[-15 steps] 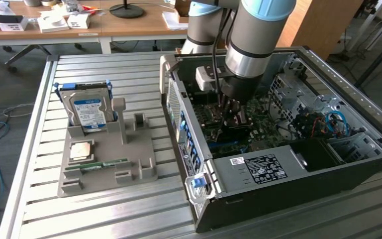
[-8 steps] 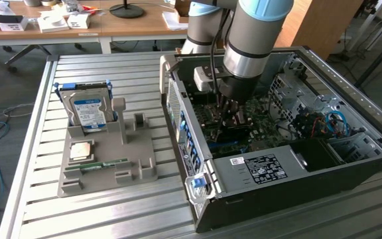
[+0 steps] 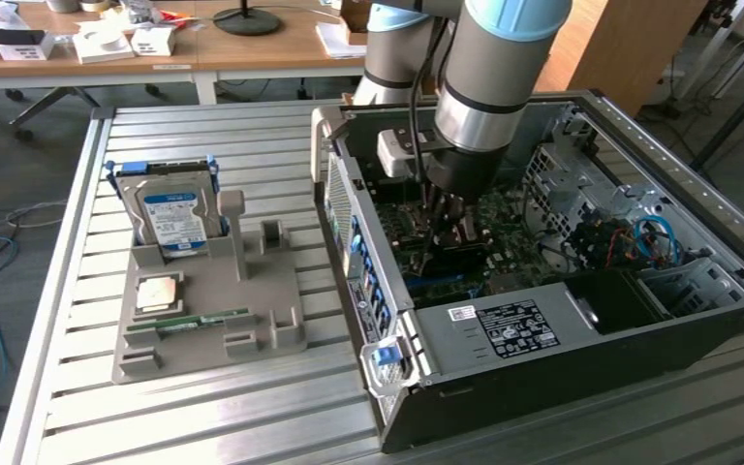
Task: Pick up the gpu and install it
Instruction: 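Press down on the gpu until it lock into place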
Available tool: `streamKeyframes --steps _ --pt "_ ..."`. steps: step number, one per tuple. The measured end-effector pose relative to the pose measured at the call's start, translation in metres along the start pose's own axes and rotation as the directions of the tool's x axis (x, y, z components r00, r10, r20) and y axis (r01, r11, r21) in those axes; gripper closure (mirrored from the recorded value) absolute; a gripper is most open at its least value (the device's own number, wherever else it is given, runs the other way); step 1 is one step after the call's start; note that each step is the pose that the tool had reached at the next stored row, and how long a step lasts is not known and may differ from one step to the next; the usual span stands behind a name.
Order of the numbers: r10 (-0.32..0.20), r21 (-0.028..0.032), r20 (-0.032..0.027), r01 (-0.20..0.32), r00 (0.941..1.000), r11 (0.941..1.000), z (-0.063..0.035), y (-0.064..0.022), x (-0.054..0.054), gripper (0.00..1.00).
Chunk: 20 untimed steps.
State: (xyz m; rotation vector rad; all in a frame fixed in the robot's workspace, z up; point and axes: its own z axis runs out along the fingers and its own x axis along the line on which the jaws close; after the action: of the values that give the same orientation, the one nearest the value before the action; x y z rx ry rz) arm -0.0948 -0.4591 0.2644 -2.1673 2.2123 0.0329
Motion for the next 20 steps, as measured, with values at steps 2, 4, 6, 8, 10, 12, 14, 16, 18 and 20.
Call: streamKeyframes --steps 2,4,6,8,10,12,14,16,18,20 --pt "0.000 -0.0019 0.0014 0.000 1.0000 1.0000 -0.0021 -0.0005 -0.0002 0.89" --pt "0.000 -0.0043 -0.0002 0.000 1.0000 1.0000 -0.0045 -0.0009 -0.0002 0.89" --pt "0.000 -0.0047 0.0001 0.000 1.0000 1.0000 -0.0049 -0.0012 -0.0003 0.89" --pt "0.000 -0.0051 -0.0003 0.000 1.0000 1.0000 -0.0051 -0.0042 -0.0003 0.89" --pt "0.000 -0.0054 -0.0002 0.000 1.0000 1.0000 -0.0050 -0.0087 -0.0004 0.89" --pt "0.000 -0.0055 -0.0002 0.000 1.0000 1.0000 -0.0049 -0.0090 -0.0003 0.89" --pt "0.000 -0.0055 -0.0003 0.000 1.0000 1.0000 -0.0050 -0.0089 -0.0003 0.89" --pt "0.000 -0.0046 -0.0002 0.000 1.0000 1.0000 -0.0049 -0.0086 -0.0013 0.89" --pt "0.002 -0.0042 -0.0002 -0.002 1.0000 1.0000 -0.0049 -0.0082 -0.0022 0.89" --pt "0.005 -0.0040 -0.0002 -0.005 1.0000 1.0000 -0.0048 -0.0082 -0.0024 0.89"
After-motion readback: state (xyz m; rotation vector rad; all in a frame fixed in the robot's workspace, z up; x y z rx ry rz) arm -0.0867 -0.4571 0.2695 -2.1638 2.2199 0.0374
